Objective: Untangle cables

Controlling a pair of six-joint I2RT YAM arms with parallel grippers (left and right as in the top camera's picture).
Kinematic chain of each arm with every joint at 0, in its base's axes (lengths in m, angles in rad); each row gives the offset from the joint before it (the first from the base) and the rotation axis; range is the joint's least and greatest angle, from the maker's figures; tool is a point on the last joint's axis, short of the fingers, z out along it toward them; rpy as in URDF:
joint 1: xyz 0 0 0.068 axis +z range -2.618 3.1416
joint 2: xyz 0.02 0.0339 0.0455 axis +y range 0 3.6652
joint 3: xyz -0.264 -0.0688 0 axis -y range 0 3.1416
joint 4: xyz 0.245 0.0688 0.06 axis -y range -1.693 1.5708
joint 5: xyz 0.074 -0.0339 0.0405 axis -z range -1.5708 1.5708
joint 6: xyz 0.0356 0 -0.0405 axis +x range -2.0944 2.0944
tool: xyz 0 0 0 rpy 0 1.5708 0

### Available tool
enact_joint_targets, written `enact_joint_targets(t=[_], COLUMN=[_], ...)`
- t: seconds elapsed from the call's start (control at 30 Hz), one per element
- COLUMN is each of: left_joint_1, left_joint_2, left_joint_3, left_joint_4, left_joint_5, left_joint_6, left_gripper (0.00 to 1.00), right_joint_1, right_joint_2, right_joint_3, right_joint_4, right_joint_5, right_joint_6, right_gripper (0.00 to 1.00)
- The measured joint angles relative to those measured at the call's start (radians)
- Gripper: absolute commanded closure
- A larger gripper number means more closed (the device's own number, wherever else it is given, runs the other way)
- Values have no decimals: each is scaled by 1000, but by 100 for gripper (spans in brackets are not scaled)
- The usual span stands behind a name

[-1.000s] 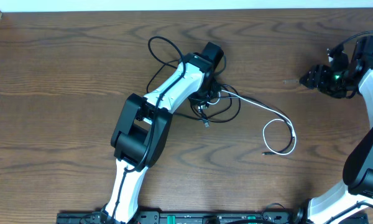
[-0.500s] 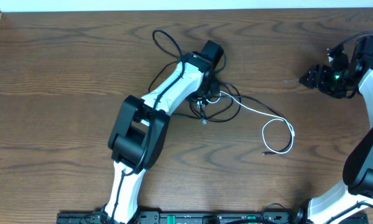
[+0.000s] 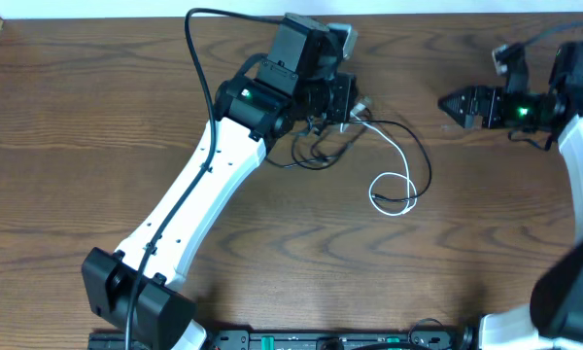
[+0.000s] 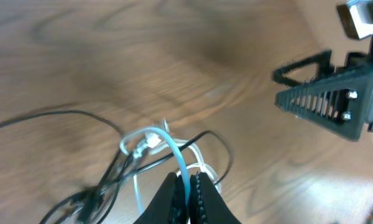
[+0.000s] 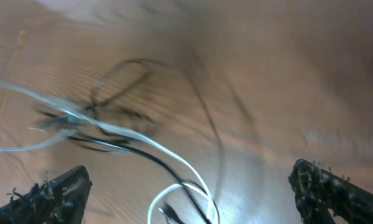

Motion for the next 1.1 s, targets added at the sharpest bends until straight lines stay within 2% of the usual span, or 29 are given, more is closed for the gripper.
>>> enact_joint_targets(t=[0.07,0.2,0.4,0.63,0.73,0.87,1.0,1.1], left_joint_1=[11,46,149,168,166,166,166,165], left_joint_2=[-1,-12,-25,-98,-150,-169,-165,-164], left_joint_3=[0,-1,-1,0,4,12,12,13], left_joint_4=[87,188,347,541,555,546,496,417], left_joint_5=[110,223,314,460,521,569,559,510], left_joint_6=[7,-49,-179,-219,-222,-223,-222,-217], left_gripper=[93,93,93,93,93,93,93,93], right_joint_1=[40,107,121,172,208,247,283,306], right_joint_2=[-81,-161,-129,-106,-97,-74,-45,-41], right_joint_3=[5,16,18,18,18,17,17,17], right_joint_4=[38,90,77,91,145,276,362,367], right_joint_5=[-17,-40,-43,-40,-41,-43,-42,-43], right_joint_6=[-5,-5,10,2,10,94,216,251], right_gripper=[1,1,1,1,1,1,1,1])
